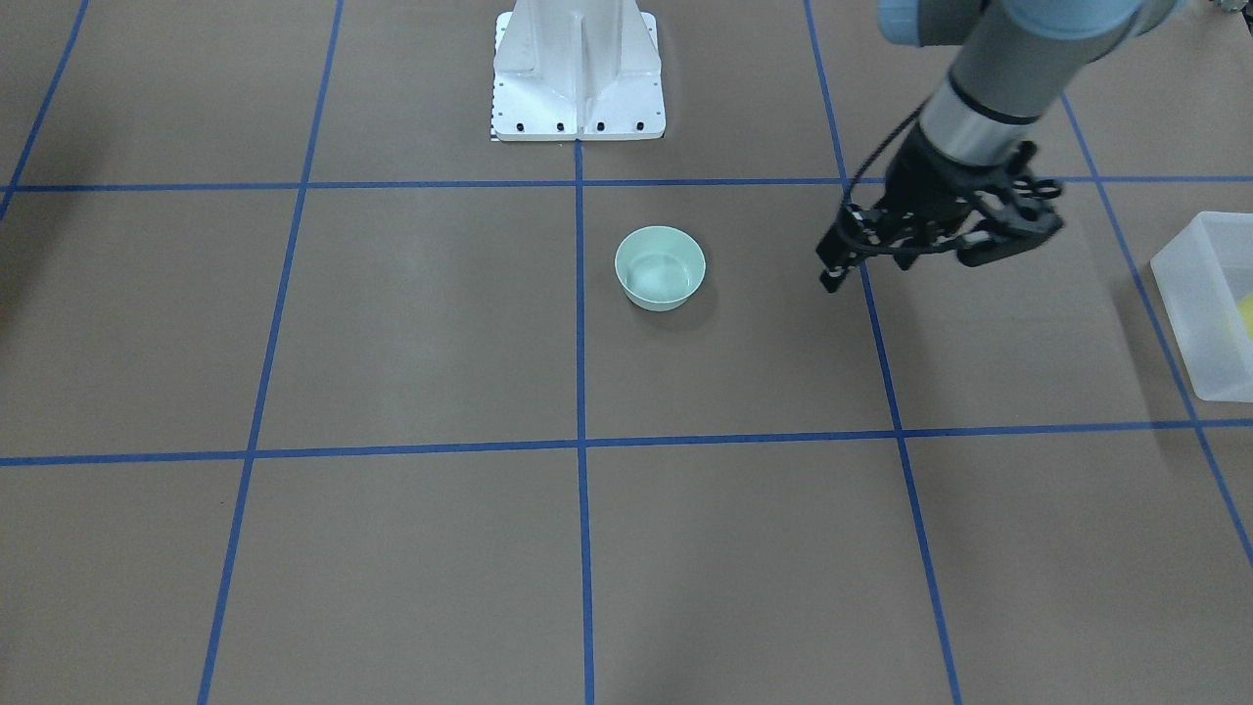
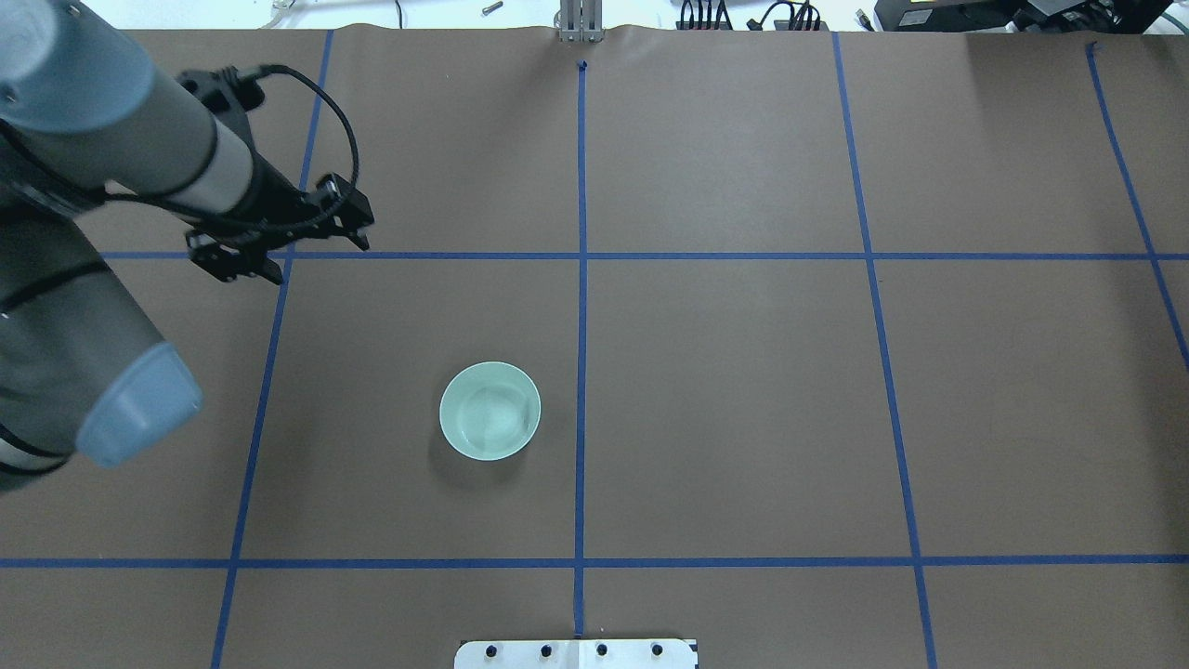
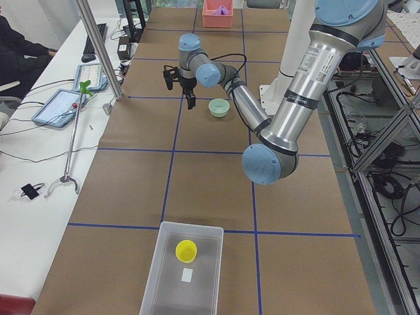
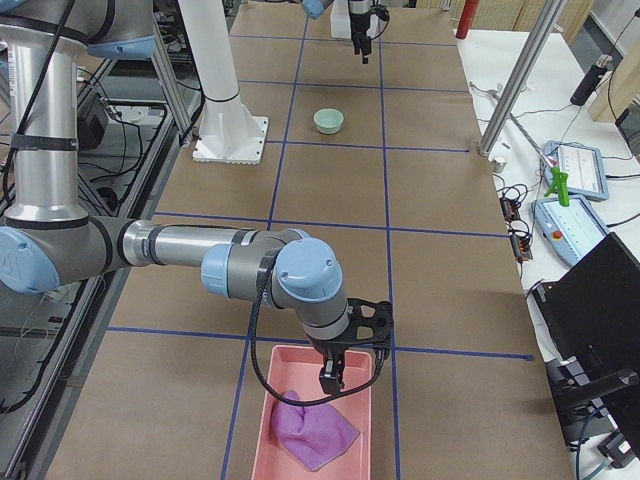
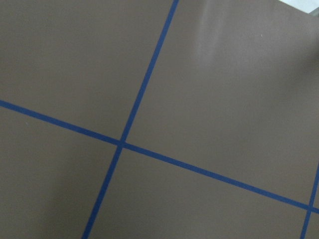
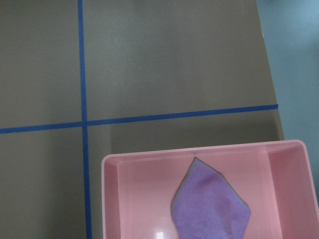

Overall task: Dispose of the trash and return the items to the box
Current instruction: 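Reach the left gripper to the pale green bowl rim and grasp it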

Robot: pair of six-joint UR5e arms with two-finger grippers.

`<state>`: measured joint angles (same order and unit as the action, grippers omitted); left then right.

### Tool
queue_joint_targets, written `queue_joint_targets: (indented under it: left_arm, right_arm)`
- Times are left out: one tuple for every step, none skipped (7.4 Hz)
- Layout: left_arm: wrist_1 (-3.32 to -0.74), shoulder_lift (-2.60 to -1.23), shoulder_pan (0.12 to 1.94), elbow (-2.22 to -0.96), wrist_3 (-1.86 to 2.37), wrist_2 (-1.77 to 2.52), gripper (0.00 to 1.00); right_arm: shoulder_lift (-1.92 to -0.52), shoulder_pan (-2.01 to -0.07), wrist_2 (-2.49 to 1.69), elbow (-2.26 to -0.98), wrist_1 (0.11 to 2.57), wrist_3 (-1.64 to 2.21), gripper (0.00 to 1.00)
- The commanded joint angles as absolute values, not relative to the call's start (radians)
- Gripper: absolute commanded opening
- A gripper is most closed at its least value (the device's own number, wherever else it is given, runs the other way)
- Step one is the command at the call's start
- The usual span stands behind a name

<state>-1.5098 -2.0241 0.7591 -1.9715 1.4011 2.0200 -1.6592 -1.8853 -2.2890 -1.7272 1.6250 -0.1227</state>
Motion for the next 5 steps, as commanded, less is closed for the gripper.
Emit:
queue_joint_targets:
  left_arm:
    - [-1.587, -2.022, 0.606, -1.904, 1.471, 1.918, 0.98]
    - [-1.671, -2.020, 0.568, -1.847, 1.506, 1.883, 0.98]
    - [-1.701, -2.019, 0.528, -1.820, 1.514, 1.864, 0.98]
    - [-1.703, -2.019, 0.490, -1.818, 1.537, 1.856, 0.98]
    - [-1.701, -2.019, 0.460, -1.818, 1.545, 1.847, 0.98]
  right_arm:
    - [-1.655, -1.865, -2.331, -1.761, 1.626, -0.086, 1.00]
    - [-1.655, -1.853, -2.354, -1.766, 1.626, -0.054, 1.00]
    - [-1.657, -1.848, -2.358, -1.775, 1.626, -0.052, 1.00]
    - [-1.666, -1.847, -2.358, -1.790, 1.625, -0.054, 1.00]
    - [-1.669, -1.847, -2.358, -1.792, 1.623, -0.055, 1.00]
